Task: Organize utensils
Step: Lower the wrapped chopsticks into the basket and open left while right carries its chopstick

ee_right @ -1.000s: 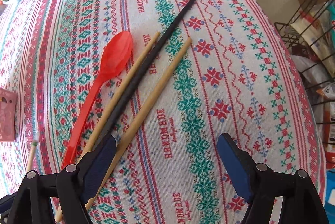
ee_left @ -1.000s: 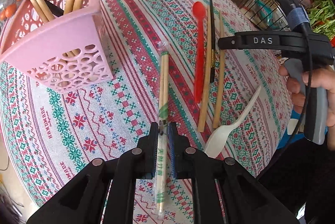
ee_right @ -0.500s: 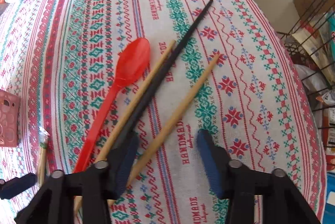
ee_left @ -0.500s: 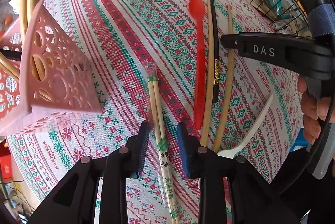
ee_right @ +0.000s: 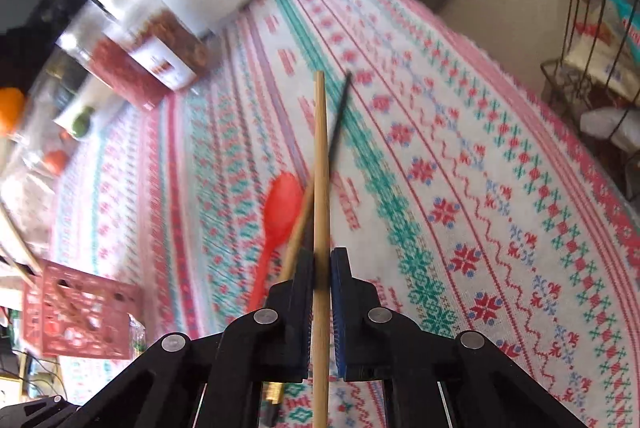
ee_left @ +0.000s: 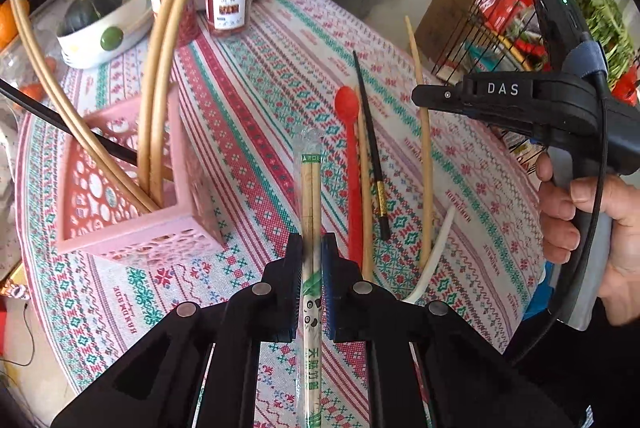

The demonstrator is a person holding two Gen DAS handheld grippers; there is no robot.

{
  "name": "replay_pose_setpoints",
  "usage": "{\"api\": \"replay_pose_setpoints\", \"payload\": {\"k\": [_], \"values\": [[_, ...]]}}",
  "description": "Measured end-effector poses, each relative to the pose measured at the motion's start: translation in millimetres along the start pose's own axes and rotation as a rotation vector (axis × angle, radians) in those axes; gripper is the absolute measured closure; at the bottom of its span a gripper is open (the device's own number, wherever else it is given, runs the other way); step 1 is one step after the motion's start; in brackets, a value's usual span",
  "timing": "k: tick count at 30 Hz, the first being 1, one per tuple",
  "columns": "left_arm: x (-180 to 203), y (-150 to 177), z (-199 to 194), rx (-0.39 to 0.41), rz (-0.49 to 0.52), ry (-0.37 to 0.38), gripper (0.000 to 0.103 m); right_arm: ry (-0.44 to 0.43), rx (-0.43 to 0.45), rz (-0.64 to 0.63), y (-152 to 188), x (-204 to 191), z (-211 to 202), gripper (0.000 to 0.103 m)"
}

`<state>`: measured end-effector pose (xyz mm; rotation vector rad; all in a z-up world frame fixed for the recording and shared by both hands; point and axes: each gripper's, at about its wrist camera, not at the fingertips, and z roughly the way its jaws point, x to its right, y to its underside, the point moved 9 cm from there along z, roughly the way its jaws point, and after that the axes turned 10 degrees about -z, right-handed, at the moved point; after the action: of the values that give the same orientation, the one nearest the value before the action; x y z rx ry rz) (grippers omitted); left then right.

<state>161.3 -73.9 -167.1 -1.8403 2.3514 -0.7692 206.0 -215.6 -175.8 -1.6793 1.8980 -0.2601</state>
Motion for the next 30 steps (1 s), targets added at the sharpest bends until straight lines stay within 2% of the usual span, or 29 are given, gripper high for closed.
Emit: {"api": "replay_pose_setpoints", "payload": {"k": [4,8,15,19,26,30], "values": [[-2,-9,-42,0.131,0.004,0.029,0.093,-0.008,0.138,-0.090,-12,-15,-41,0.096],[-1,-26,-82,0.277,-0.044,0.063,0.093,-0.037,0.241,-0.152,-16,-34,-77,0.096],[-21,-57,-167,0.612,-0.081,0.052,0.093,-0.084,0.385,-0.233,-27,-68,-120,0.096],[-33,-71,-180,0.779,-0.117,0.024,0.093,-0.093,0.423,-0.283,-32,-88,-126,0.096],[-66,-95,-175,0.912,-0.218,-0.061,0.093,-0.113,0.420,-0.300,-29,-105,-118,0.096],[-86,-103,-157,0.935,-0.272,-0.103,0.093,-0.121,0.430,-0.298,-30,-110,-118,0.096]]}}
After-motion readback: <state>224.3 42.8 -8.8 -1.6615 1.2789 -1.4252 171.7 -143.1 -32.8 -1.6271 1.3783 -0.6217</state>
